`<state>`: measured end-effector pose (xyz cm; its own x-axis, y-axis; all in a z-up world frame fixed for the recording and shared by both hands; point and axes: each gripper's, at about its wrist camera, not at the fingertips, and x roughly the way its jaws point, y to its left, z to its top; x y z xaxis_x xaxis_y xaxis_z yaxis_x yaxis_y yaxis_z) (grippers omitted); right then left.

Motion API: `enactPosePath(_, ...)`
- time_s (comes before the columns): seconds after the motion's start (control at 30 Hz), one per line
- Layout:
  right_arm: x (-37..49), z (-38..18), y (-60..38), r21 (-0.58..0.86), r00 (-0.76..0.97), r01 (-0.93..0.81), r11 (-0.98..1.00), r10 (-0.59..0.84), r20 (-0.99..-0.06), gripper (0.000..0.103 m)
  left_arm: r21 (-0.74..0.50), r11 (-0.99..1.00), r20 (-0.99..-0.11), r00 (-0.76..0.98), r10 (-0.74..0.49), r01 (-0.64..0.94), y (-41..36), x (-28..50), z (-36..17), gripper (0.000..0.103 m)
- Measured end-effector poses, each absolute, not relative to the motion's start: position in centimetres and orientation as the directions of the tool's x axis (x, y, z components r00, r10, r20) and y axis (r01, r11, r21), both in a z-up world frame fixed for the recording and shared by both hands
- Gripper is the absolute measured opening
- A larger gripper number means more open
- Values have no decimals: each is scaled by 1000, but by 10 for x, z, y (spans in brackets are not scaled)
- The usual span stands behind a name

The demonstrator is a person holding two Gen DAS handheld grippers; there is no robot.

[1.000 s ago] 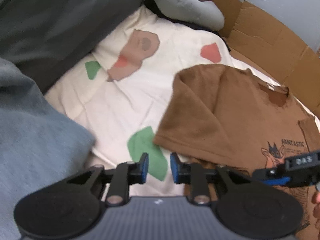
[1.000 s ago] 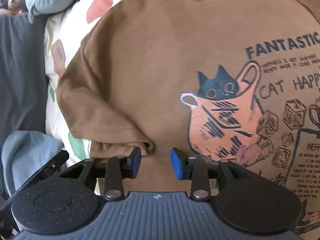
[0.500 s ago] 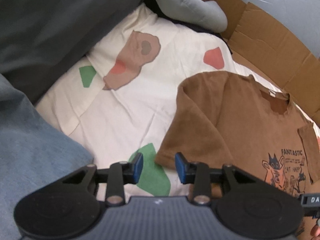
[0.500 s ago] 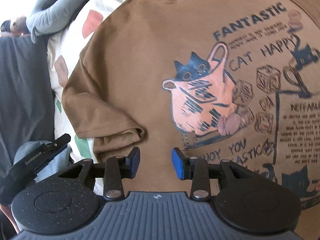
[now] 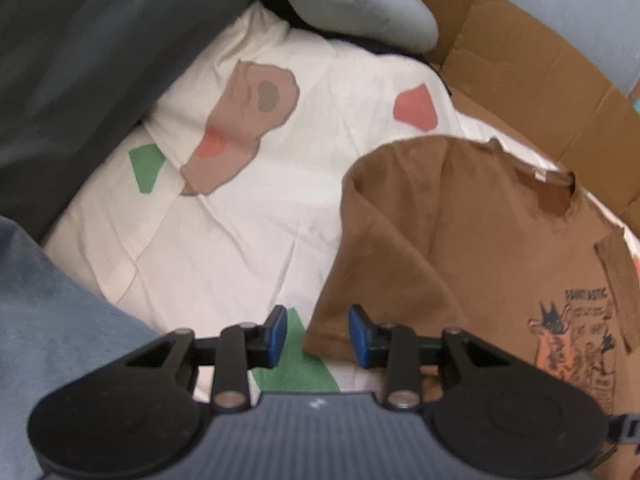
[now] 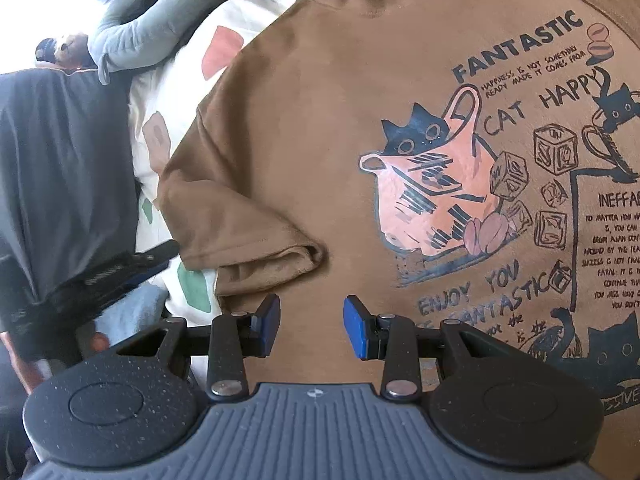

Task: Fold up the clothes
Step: 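Open the left gripper and lift it off the folded brown shirt side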

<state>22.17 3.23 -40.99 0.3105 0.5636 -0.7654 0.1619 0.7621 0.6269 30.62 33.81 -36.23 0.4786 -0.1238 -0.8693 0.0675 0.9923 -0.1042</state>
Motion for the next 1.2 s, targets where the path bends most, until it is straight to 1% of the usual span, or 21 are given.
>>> enactPosePath(0.03, 221, -410, 33, 627, 311, 163, 761, 564, -765, 42, -87, 993, -867, 486, -113, 76, 337, 306, -366, 33)
enactPosePath(0.13, 218, -414, 34, 626, 301, 171, 761, 565, -768, 42, -106, 990, -869, 475, -137, 91, 335, 306, -375, 31)
enactPosePath(0.23, 216, -417, 34, 615, 297, 175, 769, 555, -777, 42, -97, 991, -875, 466, -131, 96, 332, 304, -381, 31)
enactPosePath(0.3, 215, -415, 34, 616, 298, 174, 768, 555, -777, 42, -104, 991, -879, 458, -130, 82, 332, 304, -384, 25)
enactPosePath(0.33, 215, -414, 34, 616, 302, 169, 770, 554, -776, 42, -108, 992, -882, 454, -129, 73, 332, 305, -384, 12)
enactPosePath(0.37, 216, -413, 34, 615, 306, 164, 771, 553, -775, 42, -116, 991, -884, 447, -133, 64, 333, 305, -384, 4)
enactPosePath(0.57, 217, -405, 32, 612, 330, 132, 780, 547, -769, 42, -132, 990, -876, 460, -142, 53, 330, 300, -363, 3)
enactPosePath(0.73, 218, -397, 34, 606, 359, 88, 790, 543, -759, 42, -174, 983, -862, 473, -183, 65, 322, 295, -342, 3)
enactPosePath(0.8, 219, -393, 35, 589, 392, 82, 804, 517, -761, 42, -184, 980, -853, 483, -196, 72, 317, 294, -334, 3)
enactPosePath(0.9, 220, -390, 36, 601, 412, 62, 797, 528, -742, 42, -212, 972, -836, 497, -232, 97, 310, 295, -320, 3)
enactPosePath(0.93, 221, -387, 38, 599, 422, 48, 799, 528, -737, 44, -216, 971, -833, 499, -239, 106, 307, 297, -315, 3)
enactPosePath(1.07, 225, -375, 48, 589, 464, -6, 808, 524, -714, 65, -242, 961, -817, 507, -276, 132, 296, 303, -300, 3)
enactPosePath(1.2, 235, -359, 64, 547, 490, -96, 832, 518, -701, 68, -289, 946, -797, 511, -323, 147, 291, 309, -291, 3)
